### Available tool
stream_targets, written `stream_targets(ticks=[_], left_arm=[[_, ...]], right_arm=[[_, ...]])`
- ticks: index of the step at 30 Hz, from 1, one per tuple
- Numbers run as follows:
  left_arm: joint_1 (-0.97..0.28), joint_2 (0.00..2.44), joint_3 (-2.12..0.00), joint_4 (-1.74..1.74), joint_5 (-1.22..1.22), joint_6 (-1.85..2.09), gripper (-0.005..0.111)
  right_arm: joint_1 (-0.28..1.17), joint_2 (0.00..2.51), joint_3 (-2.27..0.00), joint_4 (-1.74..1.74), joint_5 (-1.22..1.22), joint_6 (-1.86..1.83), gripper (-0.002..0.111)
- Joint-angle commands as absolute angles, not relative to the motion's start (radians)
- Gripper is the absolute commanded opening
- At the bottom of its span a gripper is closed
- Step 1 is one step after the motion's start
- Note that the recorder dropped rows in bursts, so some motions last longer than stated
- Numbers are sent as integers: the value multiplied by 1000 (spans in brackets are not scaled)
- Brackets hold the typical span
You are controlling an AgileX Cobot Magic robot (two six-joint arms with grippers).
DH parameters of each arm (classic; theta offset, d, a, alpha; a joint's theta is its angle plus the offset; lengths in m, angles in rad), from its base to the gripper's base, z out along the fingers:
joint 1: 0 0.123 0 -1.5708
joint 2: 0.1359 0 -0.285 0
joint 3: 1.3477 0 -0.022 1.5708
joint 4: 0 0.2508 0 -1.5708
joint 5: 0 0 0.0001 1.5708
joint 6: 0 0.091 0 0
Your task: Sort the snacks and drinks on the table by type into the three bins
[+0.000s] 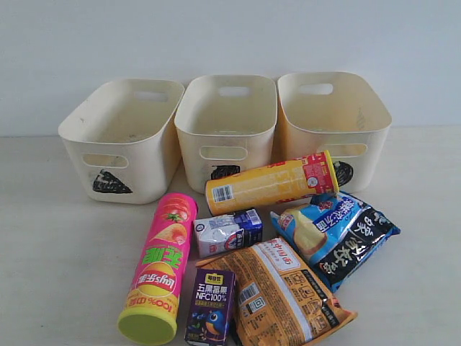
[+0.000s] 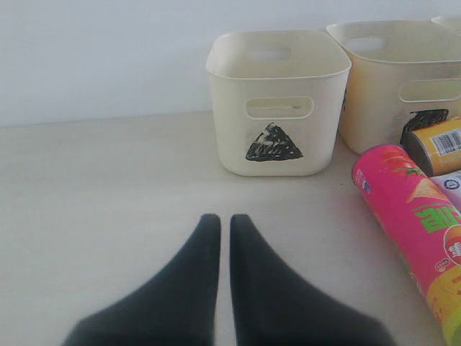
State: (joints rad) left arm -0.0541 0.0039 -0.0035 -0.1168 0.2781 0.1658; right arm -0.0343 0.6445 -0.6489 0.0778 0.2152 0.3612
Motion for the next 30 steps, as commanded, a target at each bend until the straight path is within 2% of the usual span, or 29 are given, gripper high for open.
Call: stream_targets(ticks=[1, 5, 7, 8, 13, 17, 23, 26, 28, 30], left_arm=[[-51, 0, 0, -114, 262, 164, 4], [-51, 0, 0, -114, 262, 164, 4], [-51, 0, 0, -114, 262, 164, 4], [-51, 0, 0, -114, 262, 164, 4], [-51, 0, 0, -114, 262, 164, 4], [-51, 0, 0, -114, 262, 164, 4], [-51, 0, 0, -114, 262, 164, 4], [-51, 0, 0, -114, 262, 164, 4], [-51, 0, 0, -114, 262, 164, 4], [-51, 0, 0, -114, 262, 164, 4]], right_arm=[[-37, 774, -656, 130, 469, 261, 0], [-37, 920, -656, 414, 599, -20, 0], [-37, 1059, -656, 771, 703, -348, 0], [-37, 1110, -656, 869, 713, -397, 0], [-37, 1221, -648, 1217, 643, -531, 0], [-37, 1255, -540, 1744, 572, -879, 0], [-37, 1260, -456, 1744, 350, -847, 0], [-37, 1232, -448, 1744, 115, -732, 0], [-37, 1175, -448, 1744, -167, -559, 0], [-37, 1157, -448, 1736, -246, -449, 0]])
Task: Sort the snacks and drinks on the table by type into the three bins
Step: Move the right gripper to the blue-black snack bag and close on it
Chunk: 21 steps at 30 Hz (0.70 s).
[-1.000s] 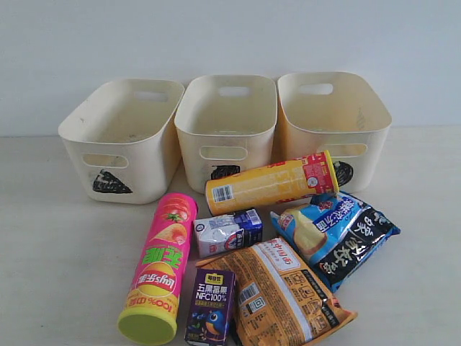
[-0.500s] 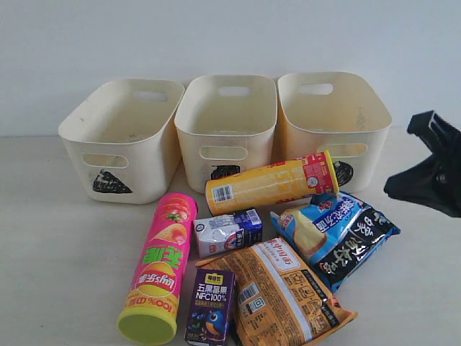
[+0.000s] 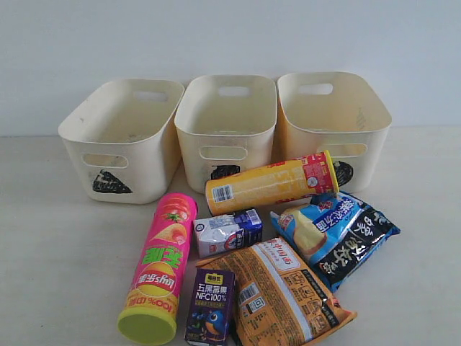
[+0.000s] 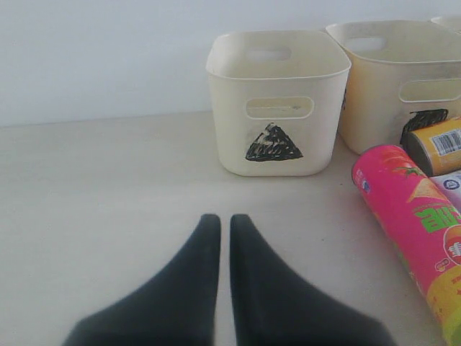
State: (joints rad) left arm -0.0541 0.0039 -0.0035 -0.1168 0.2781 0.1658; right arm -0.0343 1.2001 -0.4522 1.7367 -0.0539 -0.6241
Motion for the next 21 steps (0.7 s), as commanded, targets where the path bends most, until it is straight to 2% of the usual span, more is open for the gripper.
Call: stream_targets(ticks=[1, 4, 7, 9, 12, 14, 16, 19, 21], left_arm=[[-51, 0, 0, -114, 262, 164, 4], [-51, 0, 0, -114, 262, 164, 4], [-51, 0, 0, -114, 262, 164, 4], [-51, 0, 0, -114, 262, 164, 4], [-51, 0, 0, -114, 262, 164, 4], [-51, 0, 0, -114, 262, 164, 4], [-51, 0, 0, -114, 262, 164, 4], [-51, 0, 0, -114, 262, 164, 4], [-51, 0, 0, -114, 262, 164, 4]], right_arm=[[-37, 1152, -448, 1639, -270, -369, 0], [-37, 1154, -448, 843, -339, 129, 0], [-37, 1180, -428, 308, -518, 639, 0], [-37, 1229, -412, 122, -695, 939, 0], [-37, 1334, -412, -156, -792, 1125, 0], [-37, 1390, -412, -332, -730, 1272, 0], [-37, 1441, -412, -513, -559, 1525, 0], [-37, 1493, -412, -666, -523, 1613, 1], [-37, 1549, -412, -758, -580, 1727, 15]])
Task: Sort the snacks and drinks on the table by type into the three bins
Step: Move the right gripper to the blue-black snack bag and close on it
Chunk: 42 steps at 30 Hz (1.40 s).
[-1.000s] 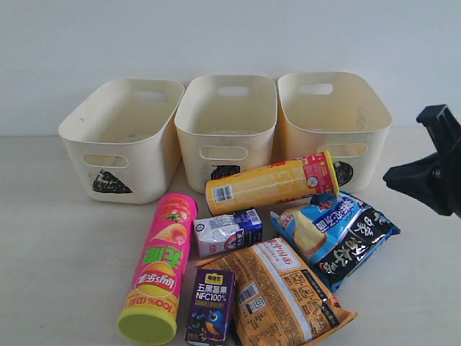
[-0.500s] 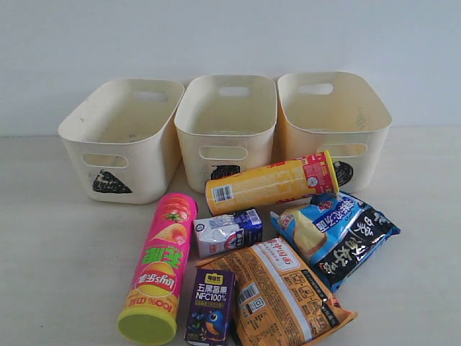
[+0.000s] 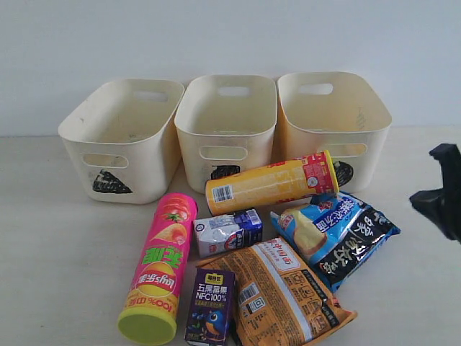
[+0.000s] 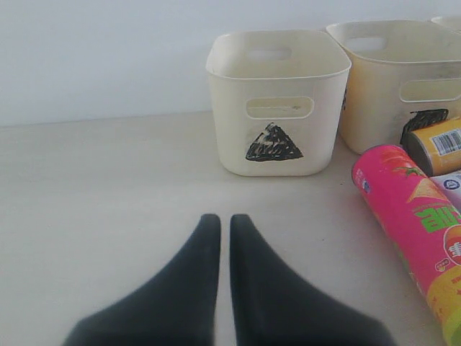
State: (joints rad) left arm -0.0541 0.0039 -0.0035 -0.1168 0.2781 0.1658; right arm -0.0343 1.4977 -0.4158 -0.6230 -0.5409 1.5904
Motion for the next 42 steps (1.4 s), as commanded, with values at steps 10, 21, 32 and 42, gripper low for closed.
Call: stream_targets(ticks=[10, 21, 32, 42], left_arm=[[-51, 0, 0, -114, 262, 164, 4], [-51, 0, 0, -114, 262, 164, 4], [-51, 0, 0, -114, 262, 164, 4], [-51, 0, 0, -114, 262, 164, 4]], right_arm=[[-37, 1876, -412, -760, -833, 1775, 70], [-37, 1988, -543, -774, -806, 1623, 78], [-37, 1988, -562, -788, -701, 1525, 75], [42, 2034, -642, -801, -645, 1506, 75]])
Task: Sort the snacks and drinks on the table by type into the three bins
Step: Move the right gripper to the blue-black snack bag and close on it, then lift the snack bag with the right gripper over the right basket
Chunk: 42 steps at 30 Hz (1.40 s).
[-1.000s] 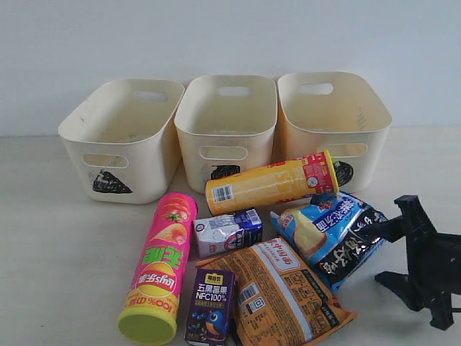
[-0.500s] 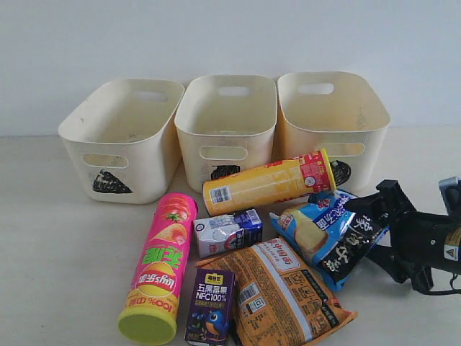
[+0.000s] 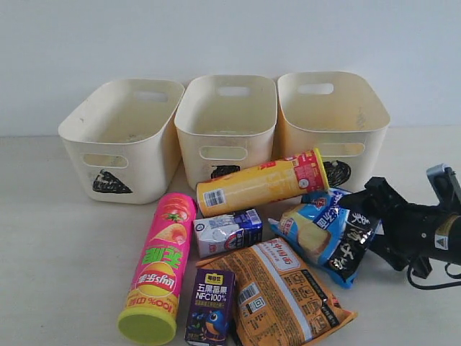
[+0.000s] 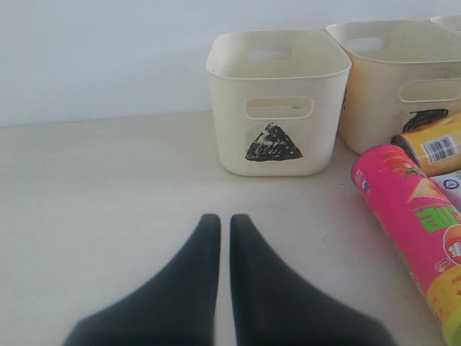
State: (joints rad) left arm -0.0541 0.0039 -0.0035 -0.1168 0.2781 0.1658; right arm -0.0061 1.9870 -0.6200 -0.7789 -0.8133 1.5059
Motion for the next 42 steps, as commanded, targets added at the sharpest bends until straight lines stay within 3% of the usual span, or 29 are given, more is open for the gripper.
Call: stream_targets(ticks=[1, 5, 10, 26, 42], left_arm=[[-51, 0, 0, -114, 262, 164, 4], [-51, 0, 0, -114, 262, 164, 4], [-51, 0, 0, -114, 262, 164, 4], [-51, 0, 0, -114, 262, 164, 4], [-51, 0, 0, -114, 262, 164, 4]], right_arm=[[55, 2035, -644, -798, -627, 1507, 73], [78, 2036, -644, -796, -579, 1501, 51], [78, 2034, -642, -832, -604, 1499, 1], [78, 1777, -640, -966, -509, 1503, 0], [78, 1479, -640, -1299, -443, 1759, 0]])
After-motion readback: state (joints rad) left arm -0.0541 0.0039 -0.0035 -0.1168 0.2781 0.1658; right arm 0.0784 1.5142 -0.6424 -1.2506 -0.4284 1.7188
